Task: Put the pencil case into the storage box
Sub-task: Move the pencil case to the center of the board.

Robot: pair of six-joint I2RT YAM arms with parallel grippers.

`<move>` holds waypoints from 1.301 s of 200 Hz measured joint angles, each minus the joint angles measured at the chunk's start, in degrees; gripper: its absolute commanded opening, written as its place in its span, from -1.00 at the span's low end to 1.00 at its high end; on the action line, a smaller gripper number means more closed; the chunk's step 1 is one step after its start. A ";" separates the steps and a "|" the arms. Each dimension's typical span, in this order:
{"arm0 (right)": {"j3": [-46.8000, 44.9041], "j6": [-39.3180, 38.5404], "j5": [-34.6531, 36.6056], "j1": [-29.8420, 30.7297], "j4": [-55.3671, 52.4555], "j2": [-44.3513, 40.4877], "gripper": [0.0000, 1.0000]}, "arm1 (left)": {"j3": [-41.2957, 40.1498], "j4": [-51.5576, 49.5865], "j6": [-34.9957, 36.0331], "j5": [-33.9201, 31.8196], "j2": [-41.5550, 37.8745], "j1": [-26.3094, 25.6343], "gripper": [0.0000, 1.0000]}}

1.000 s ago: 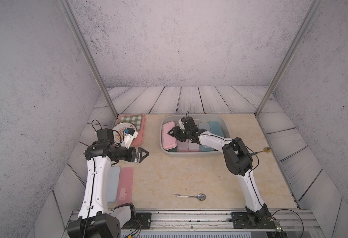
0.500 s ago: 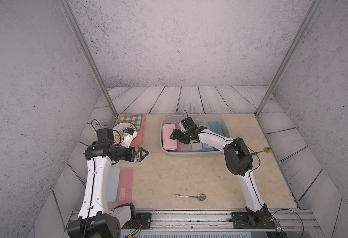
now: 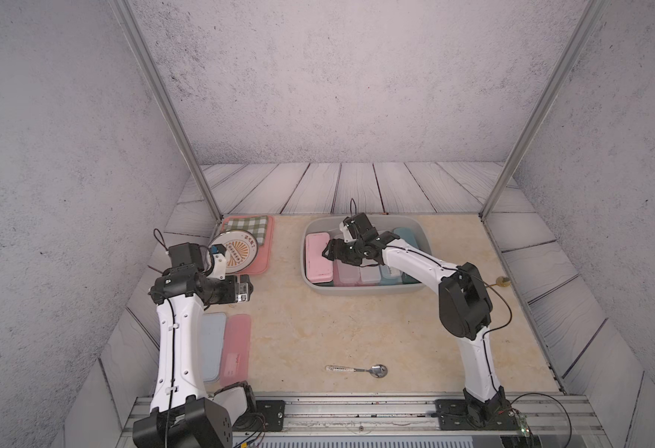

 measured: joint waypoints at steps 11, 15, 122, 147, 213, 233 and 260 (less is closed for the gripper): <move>-3.67 -0.17 0.07 1.16 1.22 -5.46 0.50 | 0.50 -1.57 -1.05 -1.22 0.44 3.80 0.90; -5.11 -0.24 0.09 1.75 1.73 -7.52 0.50 | 0.83 -2.25 -1.38 -1.57 0.74 5.18 0.89; -20.26 0.35 11.28 33.31 15.78 -9.25 0.50 | 3.41 -9.35 13.86 -3.98 24.98 21.62 0.59; -23.04 1.09 11.72 34.18 20.96 -8.00 0.50 | -2.60 -4.15 22.77 -8.26 23.30 25.51 0.58; -31.76 3.93 12.24 33.62 34.14 -8.24 0.51 | -8.50 2.71 37.75 -11.04 24.44 28.61 0.57; -33.68 3.69 12.81 33.62 35.95 -8.26 0.51 | -7.45 1.29 39.47 -10.19 28.33 29.35 0.49; -34.01 4.37 12.96 33.62 36.92 -8.26 0.51 | -4.68 -3.30 40.65 -6.40 33.18 29.35 0.37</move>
